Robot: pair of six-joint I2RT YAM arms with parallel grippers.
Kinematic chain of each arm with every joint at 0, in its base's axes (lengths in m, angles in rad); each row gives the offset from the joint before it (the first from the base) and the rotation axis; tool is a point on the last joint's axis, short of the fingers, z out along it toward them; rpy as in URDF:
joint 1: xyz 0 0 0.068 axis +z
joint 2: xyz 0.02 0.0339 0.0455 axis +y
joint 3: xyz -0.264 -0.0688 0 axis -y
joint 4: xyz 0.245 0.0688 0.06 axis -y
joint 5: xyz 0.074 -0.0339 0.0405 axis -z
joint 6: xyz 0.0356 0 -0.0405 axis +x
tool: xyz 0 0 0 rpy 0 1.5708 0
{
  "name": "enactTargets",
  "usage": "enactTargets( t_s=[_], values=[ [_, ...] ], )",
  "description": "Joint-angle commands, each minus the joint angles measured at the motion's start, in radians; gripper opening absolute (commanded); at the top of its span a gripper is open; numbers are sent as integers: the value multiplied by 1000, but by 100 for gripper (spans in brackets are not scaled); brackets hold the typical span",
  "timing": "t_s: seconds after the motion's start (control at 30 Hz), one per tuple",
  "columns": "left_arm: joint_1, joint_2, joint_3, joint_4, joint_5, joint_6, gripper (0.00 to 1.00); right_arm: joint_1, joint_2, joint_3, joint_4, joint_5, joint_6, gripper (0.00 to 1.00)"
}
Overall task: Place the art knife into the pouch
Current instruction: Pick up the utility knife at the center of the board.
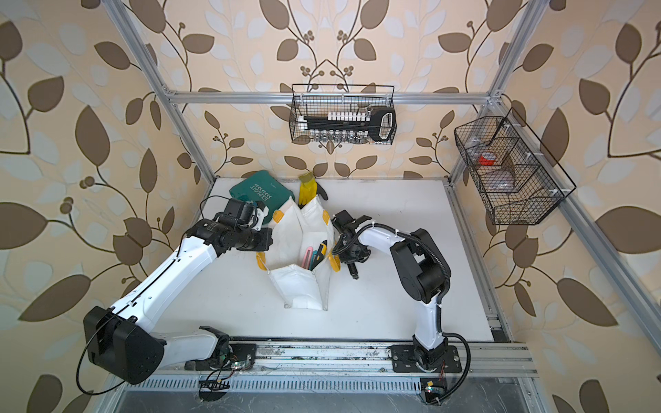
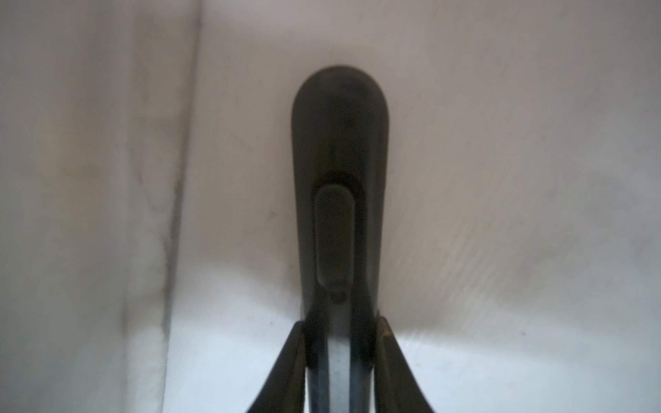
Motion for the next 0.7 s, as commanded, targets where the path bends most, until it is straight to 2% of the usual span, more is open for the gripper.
enactTargets(
  t_s=[0.0, 0.13, 0.33, 0.53, 0.67],
  values=[
    [-8, 1, 11, -3, -17, 16, 0, -39, -93, -30, -68, 3, -15, 19],
    [-8, -2, 11, -3, -19, 16, 0, -64, -183, -5, -117, 12, -32, 19],
    [-8, -8, 9, -4, -28, 16, 0, -65, -273, 113, -227, 39, -51, 19],
    [-8, -7, 12, -4, -21, 16, 0, -37, -349, 283, -329, 81, -49, 20],
    [-9, -10, 11, -4, -20, 16, 0, 9, -349, 434, -409, 117, -52, 21]
  ],
)
